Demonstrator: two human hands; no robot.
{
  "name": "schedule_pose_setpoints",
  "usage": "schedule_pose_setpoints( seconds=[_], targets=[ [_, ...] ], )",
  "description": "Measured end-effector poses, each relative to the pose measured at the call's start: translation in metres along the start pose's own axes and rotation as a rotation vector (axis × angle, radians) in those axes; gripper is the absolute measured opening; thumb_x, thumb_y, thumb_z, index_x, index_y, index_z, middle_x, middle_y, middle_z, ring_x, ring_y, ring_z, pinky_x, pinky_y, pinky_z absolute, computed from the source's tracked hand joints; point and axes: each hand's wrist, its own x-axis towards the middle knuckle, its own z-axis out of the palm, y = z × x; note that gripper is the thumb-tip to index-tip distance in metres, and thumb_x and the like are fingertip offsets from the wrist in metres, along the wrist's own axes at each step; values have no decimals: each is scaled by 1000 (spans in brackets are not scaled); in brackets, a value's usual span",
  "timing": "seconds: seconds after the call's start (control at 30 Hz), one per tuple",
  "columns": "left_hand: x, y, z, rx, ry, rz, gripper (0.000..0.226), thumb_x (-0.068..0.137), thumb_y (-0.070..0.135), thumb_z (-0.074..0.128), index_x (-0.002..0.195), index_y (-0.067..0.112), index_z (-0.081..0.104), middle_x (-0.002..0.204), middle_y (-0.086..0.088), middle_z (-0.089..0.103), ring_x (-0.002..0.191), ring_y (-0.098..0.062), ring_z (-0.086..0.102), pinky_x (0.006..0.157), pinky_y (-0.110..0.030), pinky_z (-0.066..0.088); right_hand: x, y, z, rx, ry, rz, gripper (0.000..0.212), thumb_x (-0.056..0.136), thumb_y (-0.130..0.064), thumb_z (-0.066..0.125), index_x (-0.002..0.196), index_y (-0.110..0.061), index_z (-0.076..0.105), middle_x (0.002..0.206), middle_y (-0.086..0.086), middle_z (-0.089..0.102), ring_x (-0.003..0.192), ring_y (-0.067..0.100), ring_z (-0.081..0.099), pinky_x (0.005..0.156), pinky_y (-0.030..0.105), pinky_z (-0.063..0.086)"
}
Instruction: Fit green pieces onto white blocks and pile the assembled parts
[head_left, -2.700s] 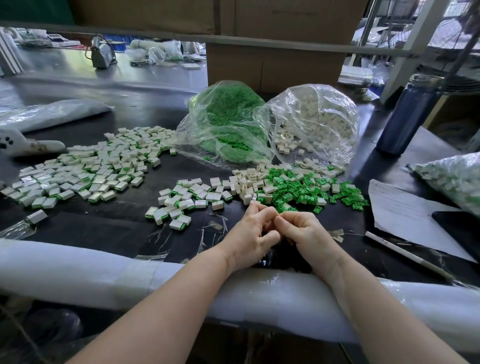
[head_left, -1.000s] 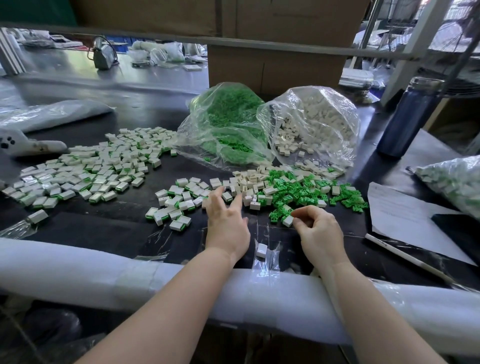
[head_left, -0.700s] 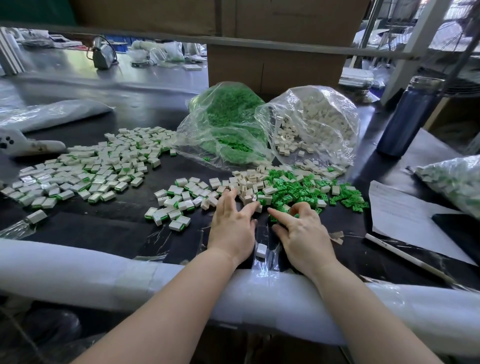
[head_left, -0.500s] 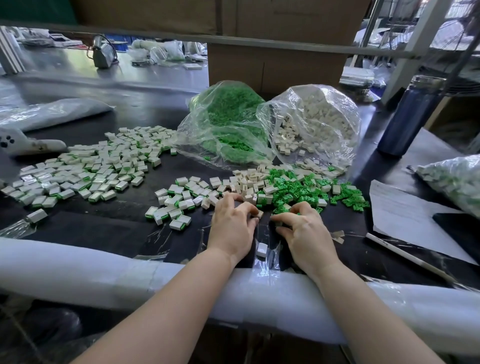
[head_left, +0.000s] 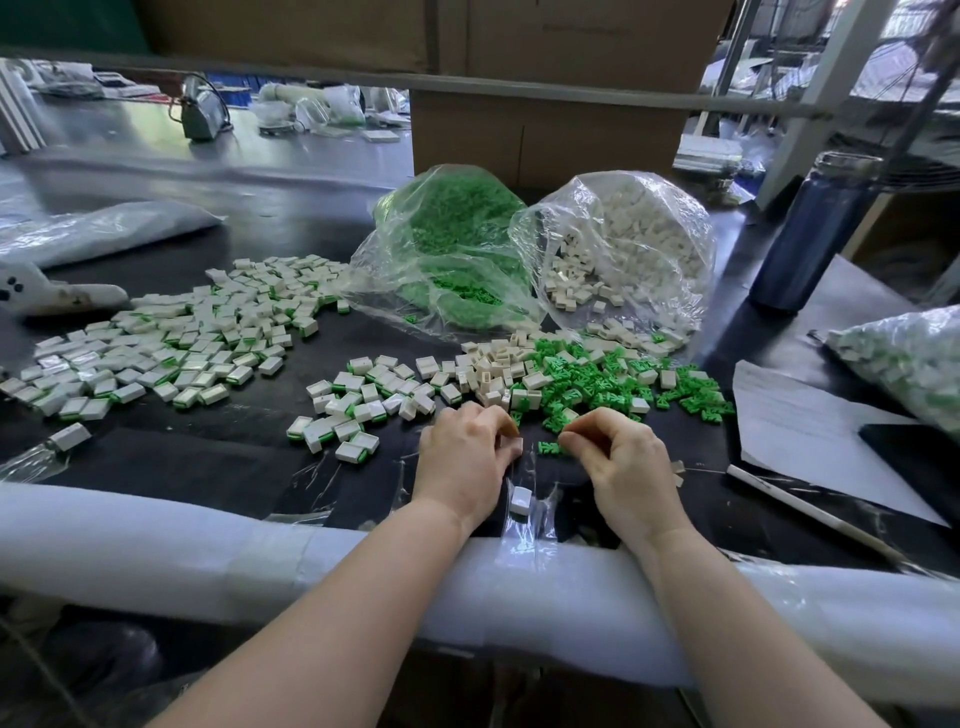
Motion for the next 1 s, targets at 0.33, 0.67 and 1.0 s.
schedule_pose_setpoints(
  seconds=[0.33,0.67,1.0],
  targets=[
    [-3,3,-9,-559,-77,2,10,81,10,69,90,14,70,86,4,62,80,-13,62,78,-8,46,3,0,-1,411,-40,85,27,83,0,66,75,-26,66,65,-7,68,62,5,62,61,18,53],
    [-3,1,-6,-668,-184,-2,10,82,17,69,87,25,65,81,3,67,75,-9,61,79,-23,51,1,-3,-2,445,-136,33,25,81,-1,68,73,-24,67,68,-9,68,64,3,62,61,22,55],
    [-3,1,-8,-715,-209,-4,9,80,14,71,86,15,64,81,-2,67,76,-13,62,79,-27,53,1,-3,-3,392,-115,30,21,79,-2,70,72,-22,68,64,-10,68,62,1,61,62,16,51]
  ],
)
